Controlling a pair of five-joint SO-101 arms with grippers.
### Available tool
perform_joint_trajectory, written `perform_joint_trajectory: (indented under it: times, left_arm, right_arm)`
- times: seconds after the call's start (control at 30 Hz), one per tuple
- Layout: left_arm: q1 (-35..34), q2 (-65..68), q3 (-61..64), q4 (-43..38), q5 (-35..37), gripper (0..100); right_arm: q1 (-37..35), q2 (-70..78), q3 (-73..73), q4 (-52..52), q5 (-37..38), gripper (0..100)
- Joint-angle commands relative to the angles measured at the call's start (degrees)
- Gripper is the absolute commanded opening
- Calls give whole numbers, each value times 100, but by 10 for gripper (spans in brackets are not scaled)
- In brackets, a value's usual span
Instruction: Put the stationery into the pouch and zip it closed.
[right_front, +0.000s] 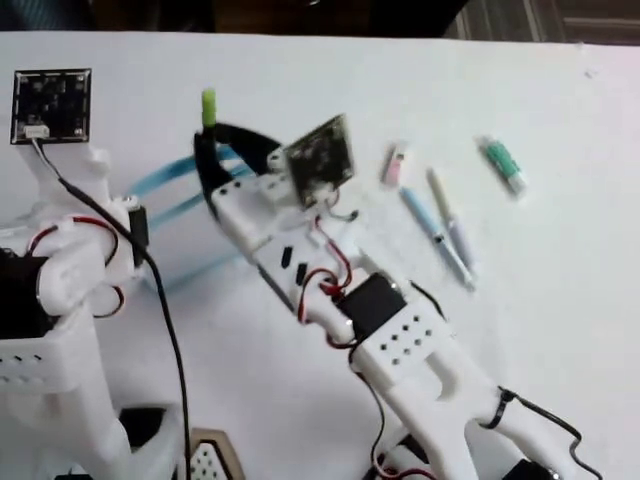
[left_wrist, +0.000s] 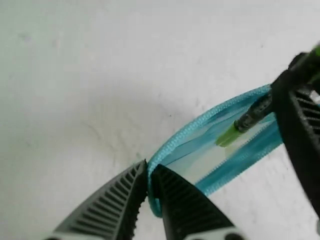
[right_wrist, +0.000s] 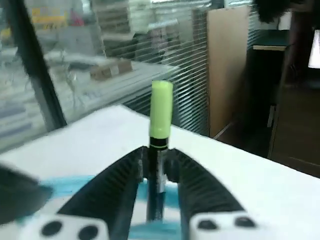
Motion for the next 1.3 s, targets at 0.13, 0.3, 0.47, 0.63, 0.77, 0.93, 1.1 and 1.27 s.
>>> perform_joint_trajectory:
  times: [0.13, 0.3, 0.47, 0.63, 0.77, 0.93, 1.1, 1.27]
  left_arm:
    - [-40, -31, -18, -70, -53, 23]
    - [-40, -31, -18, -70, -53, 23]
    - [-40, -31, -18, -70, -53, 23]
    - [-40, -31, -18, -62, -53, 23]
    - [-40, -31, -9, -62, -53, 23]
    - [-40, -31, -9, -53, -62, 23]
    - [-40, -31, -9, -35, -62, 23]
    - [-40, -22, -9, -44, -62, 23]
  right_arm:
    - [-22, -163, -844, 743, 79, 294]
    - [813, -31, -1978, 1675, -651, 295]
    - [2413, 1051, -3305, 3099, -941, 295]
    - [3064, 2897, -4738, 4892, -659, 295]
    - [3116, 4585, -5829, 6088, -387, 296]
    - [3187, 6791, -7508, 6651, -967, 296]
    - [3582, 8716, -9776, 6941, -1512, 296]
    - [3670, 10176, -11657, 7477, -1538, 296]
